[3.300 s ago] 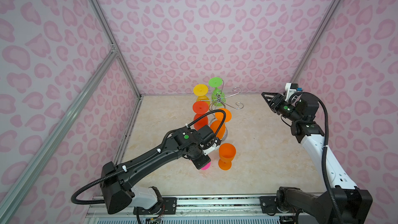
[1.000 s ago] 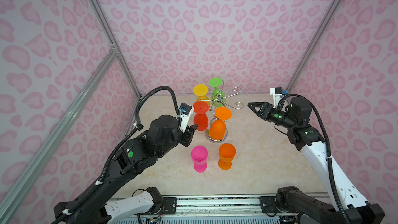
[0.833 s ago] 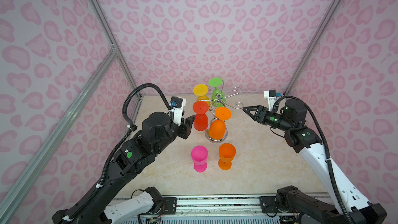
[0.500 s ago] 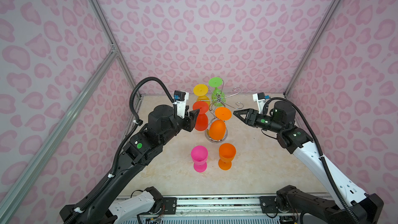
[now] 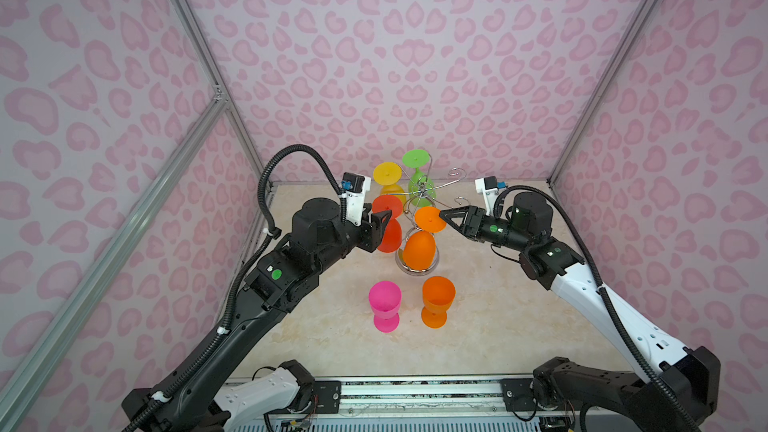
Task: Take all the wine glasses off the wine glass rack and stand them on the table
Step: 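Raise the left gripper to the rack while the right gripper reaches an orange glass, then close the right gripper on the orange glass's base on the rack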
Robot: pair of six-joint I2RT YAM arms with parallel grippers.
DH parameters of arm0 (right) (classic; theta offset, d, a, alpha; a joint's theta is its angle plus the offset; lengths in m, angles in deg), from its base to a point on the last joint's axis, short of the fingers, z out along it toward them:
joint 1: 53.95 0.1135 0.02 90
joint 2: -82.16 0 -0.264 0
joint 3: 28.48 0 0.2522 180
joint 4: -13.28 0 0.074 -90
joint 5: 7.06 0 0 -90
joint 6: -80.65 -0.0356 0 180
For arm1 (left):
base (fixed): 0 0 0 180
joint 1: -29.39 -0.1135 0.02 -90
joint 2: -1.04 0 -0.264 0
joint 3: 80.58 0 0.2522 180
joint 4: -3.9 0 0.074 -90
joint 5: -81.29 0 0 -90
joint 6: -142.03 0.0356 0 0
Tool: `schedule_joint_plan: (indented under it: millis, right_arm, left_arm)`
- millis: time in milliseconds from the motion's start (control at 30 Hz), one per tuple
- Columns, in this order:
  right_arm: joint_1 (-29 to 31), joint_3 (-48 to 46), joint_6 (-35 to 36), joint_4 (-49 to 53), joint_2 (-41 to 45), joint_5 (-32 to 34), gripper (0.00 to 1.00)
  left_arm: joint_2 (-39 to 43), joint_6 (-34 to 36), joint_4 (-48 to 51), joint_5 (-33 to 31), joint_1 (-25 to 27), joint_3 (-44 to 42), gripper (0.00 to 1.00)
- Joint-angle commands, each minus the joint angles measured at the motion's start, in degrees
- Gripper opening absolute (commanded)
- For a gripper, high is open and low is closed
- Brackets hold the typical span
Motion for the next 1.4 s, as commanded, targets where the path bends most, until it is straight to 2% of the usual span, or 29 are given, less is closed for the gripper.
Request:
schedule_joint_plan:
  millis: [0, 533, 900, 1100, 1367]
  right_arm:
    - [0.21, -0.35, -0.9, -3.56, -0.44, -0.24, 0.43]
    - [0.52, -1.84, -4.44, -7.81, -1.13, -3.66, 0.34]
    - [0.51, -2.23, -4.76, -8.0, -0.18, -3.41, 0.19]
    - [0.56, -2.33, -5.92, -9.24, 0.19, -4.0, 0.15]
    - [-0.14, -4.36, -12.17, -17.16, -0.18, -6.79, 0.1]
  left_arm:
    - [-0.34, -0.3, -2.88, 0.76, -0.18, 0.12, 0.54]
    - [-0.56, -0.52, -3.32, 1.81, -0.81, -0.58, 0.54]
    - [-0.36, -0.8, -3.33, 2.15, -1.06, -1.04, 0.54]
    - [-0.18, -0.82, -3.33, 2.22, -1.19, -1.32, 0.53]
    - [-0.1, -0.92, -3.33, 2.33, -1.46, -1.81, 0.53]
